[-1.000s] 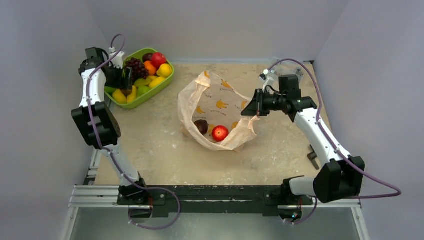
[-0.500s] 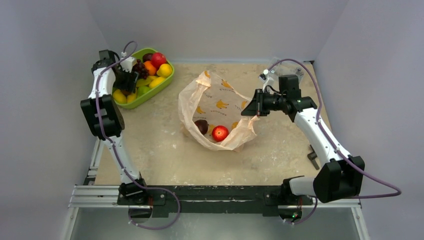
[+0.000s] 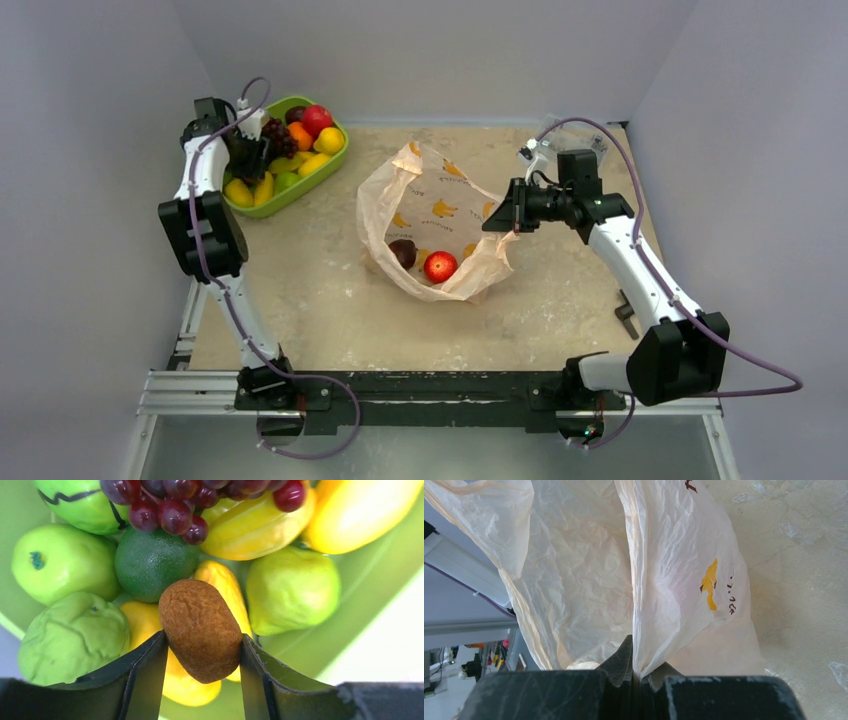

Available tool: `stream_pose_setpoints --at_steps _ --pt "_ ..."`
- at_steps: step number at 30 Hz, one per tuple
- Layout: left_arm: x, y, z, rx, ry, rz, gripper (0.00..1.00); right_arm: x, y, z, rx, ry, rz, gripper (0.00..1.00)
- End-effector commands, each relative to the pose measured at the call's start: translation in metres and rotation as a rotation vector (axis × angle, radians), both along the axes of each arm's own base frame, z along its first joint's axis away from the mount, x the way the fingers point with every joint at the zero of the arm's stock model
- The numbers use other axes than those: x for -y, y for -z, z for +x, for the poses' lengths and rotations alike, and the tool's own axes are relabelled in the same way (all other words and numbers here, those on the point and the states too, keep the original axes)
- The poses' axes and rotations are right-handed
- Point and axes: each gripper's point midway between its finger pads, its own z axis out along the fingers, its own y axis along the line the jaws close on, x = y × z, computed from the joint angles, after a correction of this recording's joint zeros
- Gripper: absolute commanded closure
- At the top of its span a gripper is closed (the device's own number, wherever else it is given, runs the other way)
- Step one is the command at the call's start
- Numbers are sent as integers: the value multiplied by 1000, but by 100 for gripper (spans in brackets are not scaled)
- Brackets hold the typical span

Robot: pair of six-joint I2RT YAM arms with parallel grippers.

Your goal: Place the fake fruits into the plastic bag and tie a complex knot

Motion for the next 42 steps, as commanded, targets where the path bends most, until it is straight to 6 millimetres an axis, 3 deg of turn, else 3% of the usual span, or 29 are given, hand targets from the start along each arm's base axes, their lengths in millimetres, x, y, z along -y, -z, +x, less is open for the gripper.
stream_pose_setpoints --at_steps 1,5,8,10,13,15,17,20,23,26,30,34,38,40,42 --pt "34 -131 1 301 83 -79 80 0 -13 0 55 -20 10 100" --pt "145 -218 -61 441 444 -273 82 0 -18 -1 72 -24 16 100" --pt "234 -281 -127 539 720 -393 82 -1 -19 -3 70 -30 19 100" --pt "290 -310 -175 598 912 -440 81 -1 -21 -5 74 -33 22 100" --pt "357 -322 -238 625 1147 -480 81 -2 -24 -6 74 -38 29 100" --pt "392 -309 -270 579 1277 -493 81 -2 -26 -7 78 -41 29 100" --pt "415 -282 -290 504 1372 -473 82 -2 -28 -8 84 -48 32 100" --pt "440 -236 -292 454 1443 -373 82 -4 -32 -11 82 -68 49 100" --pt "457 -187 -281 389 1464 -292 82 -6 -37 -12 92 -85 55 100" --pt "468 -152 -263 331 1443 -264 83 -6 -41 -15 99 -97 57 100" --pt "471 -93 -243 264 1442 -179 82 -8 -45 -19 98 -113 77 100" --pt "459 -40 -231 202 1483 -45 80 -9 -47 -22 105 -132 86 100" --pt "443 -11 -231 156 1506 39 73 -9 -47 -24 109 -138 88 100" --pt "440 -11 -234 152 1507 43 57 -9 -47 -24 111 -138 86 100" --pt "440 -27 -238 178 1492 16 35 -8 -45 -22 112 -138 82 100"
